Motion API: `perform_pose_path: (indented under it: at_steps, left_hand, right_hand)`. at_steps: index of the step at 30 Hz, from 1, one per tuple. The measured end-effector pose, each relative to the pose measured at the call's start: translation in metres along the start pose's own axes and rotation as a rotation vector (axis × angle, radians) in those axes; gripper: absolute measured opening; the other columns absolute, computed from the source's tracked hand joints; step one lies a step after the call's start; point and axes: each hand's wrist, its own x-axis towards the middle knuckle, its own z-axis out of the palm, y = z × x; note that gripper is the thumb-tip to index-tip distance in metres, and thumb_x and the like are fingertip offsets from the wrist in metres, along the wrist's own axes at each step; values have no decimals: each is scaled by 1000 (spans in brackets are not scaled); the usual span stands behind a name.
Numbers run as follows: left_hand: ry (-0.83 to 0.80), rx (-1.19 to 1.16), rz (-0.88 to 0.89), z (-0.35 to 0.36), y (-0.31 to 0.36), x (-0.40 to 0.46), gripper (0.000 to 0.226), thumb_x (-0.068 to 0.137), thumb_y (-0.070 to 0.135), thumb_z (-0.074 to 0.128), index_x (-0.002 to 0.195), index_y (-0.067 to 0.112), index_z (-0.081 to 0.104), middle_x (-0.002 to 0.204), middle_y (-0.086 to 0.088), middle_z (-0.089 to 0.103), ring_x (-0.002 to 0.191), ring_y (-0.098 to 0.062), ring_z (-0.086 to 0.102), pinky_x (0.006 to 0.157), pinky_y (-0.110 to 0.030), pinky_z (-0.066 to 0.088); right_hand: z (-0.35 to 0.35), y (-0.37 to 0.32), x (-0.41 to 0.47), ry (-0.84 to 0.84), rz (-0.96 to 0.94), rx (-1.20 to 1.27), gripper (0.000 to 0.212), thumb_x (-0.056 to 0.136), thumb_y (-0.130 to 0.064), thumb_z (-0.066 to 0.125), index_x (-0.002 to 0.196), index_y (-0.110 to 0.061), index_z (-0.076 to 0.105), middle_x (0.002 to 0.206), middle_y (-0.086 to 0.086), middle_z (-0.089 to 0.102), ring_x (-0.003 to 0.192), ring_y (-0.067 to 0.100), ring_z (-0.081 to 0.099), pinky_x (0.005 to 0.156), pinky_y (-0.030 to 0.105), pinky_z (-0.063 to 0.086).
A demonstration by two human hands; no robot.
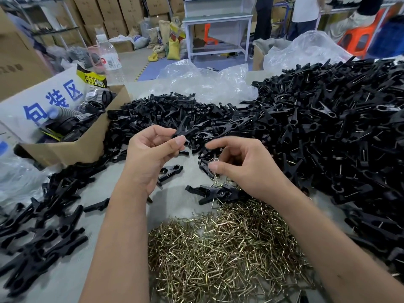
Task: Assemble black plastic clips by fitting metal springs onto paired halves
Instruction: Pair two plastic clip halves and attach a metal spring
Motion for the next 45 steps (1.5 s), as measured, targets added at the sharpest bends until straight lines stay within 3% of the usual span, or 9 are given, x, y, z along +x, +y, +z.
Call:
perform_pose_path:
  at_steps: [7,11,19,23,27,29,32,40,45]
  left_hand:
    - [-1,-2,-9,0,0,0,23,65,13,86,83,18,72,70,-3,73,65,-14,70,67,-23,58]
    - [-13,15,-6,0,-1,0,25,63,12,86,83,18,72,70,-3,73,67,-15,72,68,-23,58]
    - [-31,58,-10,1,-2,1,23,60,18,92,76,25,78,78,-3,75,71,-17,72,72,-25,59]
    - [-59,113,2,-1,-4,1,27,62,9,93,79,23,78,80,-5,76,73,-19,74,73,-28,60]
    - [-106,166,-6,2,-2,0,35,54,15,100,81,21,78,87,-15,78,80,-28,73,78,-37,57]
    - [-140,199,-16,5,-1,-1,35,55,19,100,83,20,79,90,-24,76,84,-35,69,81,-48,49]
    - [-198,219,-27,10,-3,-2,31,59,16,98,84,20,80,76,-6,76,74,-26,67,78,-52,43]
    - [-261,171,-57,14,-8,2,46,53,36,101,89,16,81,68,-3,70,75,-35,49,72,-50,34]
    - [-271,238,-56,16,-8,3,33,60,18,99,87,13,81,73,-15,74,66,-26,60,66,-36,43]
  right_hand:
    - [-5,1,2,-38,61,26,9,86,-8,83,82,-14,77,76,6,76,69,21,73,70,33,63]
    - [-8,1,1,-16,14,-106,13,84,-11,85,81,-22,78,79,-5,77,75,13,73,77,28,61]
    - [-8,3,0,-85,87,-164,22,92,3,71,88,-16,80,77,4,75,59,16,72,57,21,57]
    - [-10,1,2,8,49,-151,14,89,-9,80,89,-23,83,80,-4,76,58,10,67,53,22,55]
    - [-9,-1,5,264,194,405,5,86,-5,82,90,-8,81,72,6,75,57,10,66,49,18,49]
    - [-7,-1,5,279,205,461,4,85,-4,82,89,-4,80,69,6,73,56,9,64,50,18,49]
    - [-3,-4,5,255,182,415,4,85,-3,82,87,-2,80,65,4,71,51,8,60,47,16,45]
    - [-1,-3,6,239,197,392,5,84,0,82,81,-3,79,62,5,70,50,10,56,49,19,46]
    - [-1,1,6,250,219,332,7,83,-2,84,79,-2,77,64,6,71,49,11,56,47,20,44]
